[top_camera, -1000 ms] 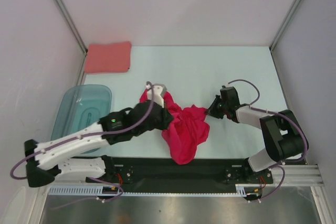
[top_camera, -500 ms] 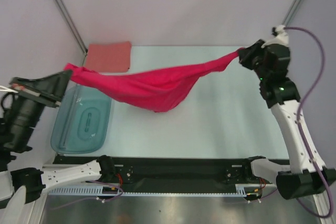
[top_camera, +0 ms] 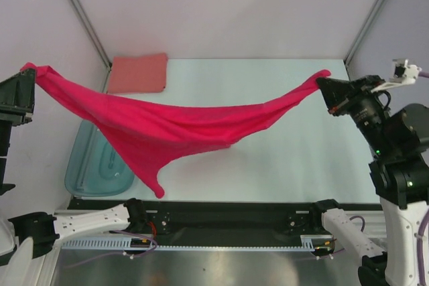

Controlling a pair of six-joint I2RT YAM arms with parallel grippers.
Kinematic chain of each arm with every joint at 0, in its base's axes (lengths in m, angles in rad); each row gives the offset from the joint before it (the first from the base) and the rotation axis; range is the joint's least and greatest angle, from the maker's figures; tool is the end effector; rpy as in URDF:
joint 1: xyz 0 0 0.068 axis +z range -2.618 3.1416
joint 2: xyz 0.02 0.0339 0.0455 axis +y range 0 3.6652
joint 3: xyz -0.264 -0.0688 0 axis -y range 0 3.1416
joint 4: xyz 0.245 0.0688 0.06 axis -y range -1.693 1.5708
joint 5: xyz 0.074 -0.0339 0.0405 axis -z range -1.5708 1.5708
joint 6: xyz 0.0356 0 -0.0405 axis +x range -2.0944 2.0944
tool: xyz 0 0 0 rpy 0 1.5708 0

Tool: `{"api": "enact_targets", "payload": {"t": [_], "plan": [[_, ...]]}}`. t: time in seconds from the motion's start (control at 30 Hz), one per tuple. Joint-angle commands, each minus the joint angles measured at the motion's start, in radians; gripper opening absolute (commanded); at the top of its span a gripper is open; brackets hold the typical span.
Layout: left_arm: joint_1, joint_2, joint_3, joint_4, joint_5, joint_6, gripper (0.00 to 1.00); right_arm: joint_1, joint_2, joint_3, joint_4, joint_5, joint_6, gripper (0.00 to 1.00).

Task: Fold and stack the t-shirts
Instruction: Flatten the tshirt out

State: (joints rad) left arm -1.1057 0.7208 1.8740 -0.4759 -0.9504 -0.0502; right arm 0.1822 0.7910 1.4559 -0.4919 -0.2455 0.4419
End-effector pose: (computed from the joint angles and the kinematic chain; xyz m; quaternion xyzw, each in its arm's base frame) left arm -0.0010 0.0666 0.5954 -0.1630 0.5397 -0.2725 0.7797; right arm 0.0939 0.0261 0.5183 -0.0103 0.6453 0.3082 0.6989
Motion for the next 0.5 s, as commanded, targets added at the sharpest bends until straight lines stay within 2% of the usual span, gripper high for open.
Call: {"api": "enact_targets", "payload": {"t": [0.0, 0.03, 0.1, 0.23, 0.33, 0.37, 0.47], "plan": [[-0.003, -0.018, -0.03, 0.057, -0.024, 0.049, 0.0, -0.001, -0.062, 0.082, -0.046, 0.223, -0.029, 0.0], [-0.008, -0.02, -0.044, 0.042, -0.015, 0.015, 0.0, 0.0, -0.052, 0.104, -0.056, 0.353, -0.034, 0.0], [-0.013, -0.006, -0.082, -0.032, -0.001, -0.066, 0.0, 0.0, -0.02, 0.188, -0.097, 0.51, -0.037, 0.0], [-0.013, 0.019, -0.194, -0.183, 0.073, -0.271, 0.01, 0.002, 0.079, 0.34, -0.155, 0.704, -0.071, 0.0], [-0.013, 0.003, -0.373, -0.256, 0.18, -0.457, 0.0, 0.003, 0.091, 0.426, -0.146, 0.839, -0.12, 0.0], [-0.014, -0.017, -0.483, -0.28, 0.252, -0.567, 0.0, 0.008, 0.09, 0.438, -0.123, 0.879, -0.165, 0.0], [-0.013, -0.032, -0.704, -0.236, 0.413, -0.719, 0.0, 0.02, 0.07, 0.462, -0.067, 0.922, -0.219, 0.0]]}}
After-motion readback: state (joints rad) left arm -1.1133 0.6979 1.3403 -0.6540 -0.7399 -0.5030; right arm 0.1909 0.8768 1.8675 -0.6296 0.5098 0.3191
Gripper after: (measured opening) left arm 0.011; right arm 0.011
